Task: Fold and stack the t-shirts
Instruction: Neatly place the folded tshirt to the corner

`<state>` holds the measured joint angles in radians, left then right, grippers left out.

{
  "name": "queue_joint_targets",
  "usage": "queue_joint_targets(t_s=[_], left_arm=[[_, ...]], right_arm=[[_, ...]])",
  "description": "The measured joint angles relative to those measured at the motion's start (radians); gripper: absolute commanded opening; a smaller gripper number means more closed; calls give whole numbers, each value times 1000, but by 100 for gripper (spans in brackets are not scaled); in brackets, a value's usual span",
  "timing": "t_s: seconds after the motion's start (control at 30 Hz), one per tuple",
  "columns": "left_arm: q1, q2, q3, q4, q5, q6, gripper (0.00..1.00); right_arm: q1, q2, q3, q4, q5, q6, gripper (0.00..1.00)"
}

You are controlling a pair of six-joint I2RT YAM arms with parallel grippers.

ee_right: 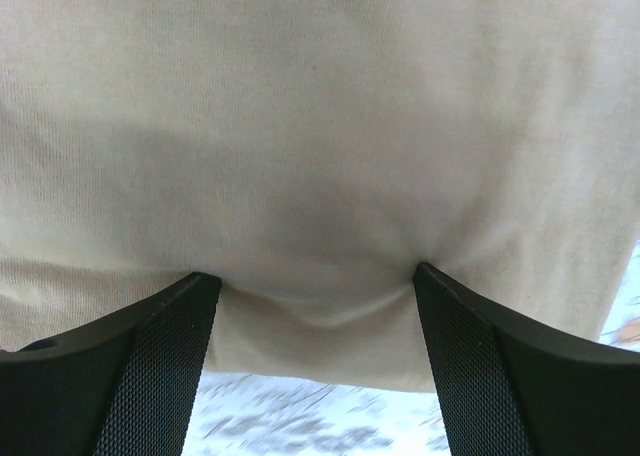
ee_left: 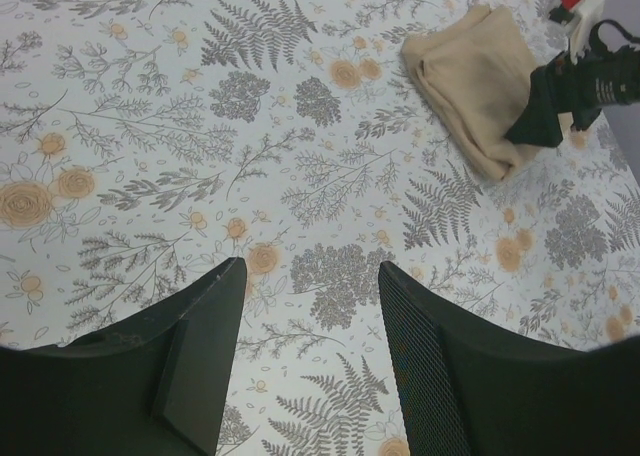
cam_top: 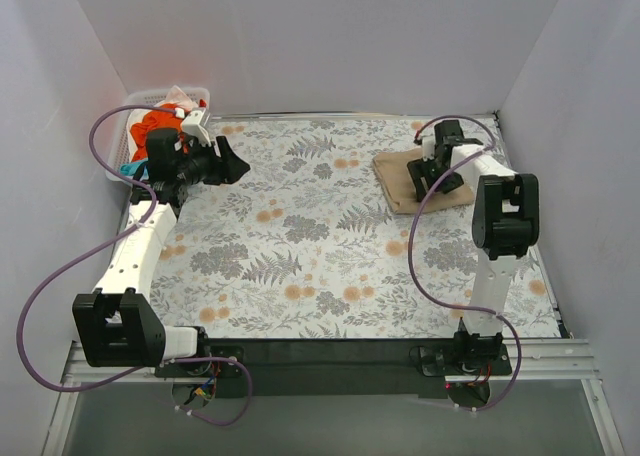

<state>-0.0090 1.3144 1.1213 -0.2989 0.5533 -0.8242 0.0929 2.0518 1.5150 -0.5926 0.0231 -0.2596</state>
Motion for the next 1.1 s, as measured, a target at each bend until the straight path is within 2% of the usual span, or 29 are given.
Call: queue_joint_targets(t_s=[0.33, 0.47, 0.73, 1.1], left_arm=[[0, 0, -3, -18, -23, 14, 52], [0, 0, -3, -31, -32, 20, 52], [0, 12, -3, -39, -40, 24, 52], [0, 25, -3, -39, -42, 24, 52]], right_arm=[[-169, 327, 512, -25, 24, 51, 72], [-194, 395, 623, -22, 58, 55, 73], [-200, 410, 644, -10, 106, 93, 72], [-214, 328, 477, 119, 110, 132, 72]])
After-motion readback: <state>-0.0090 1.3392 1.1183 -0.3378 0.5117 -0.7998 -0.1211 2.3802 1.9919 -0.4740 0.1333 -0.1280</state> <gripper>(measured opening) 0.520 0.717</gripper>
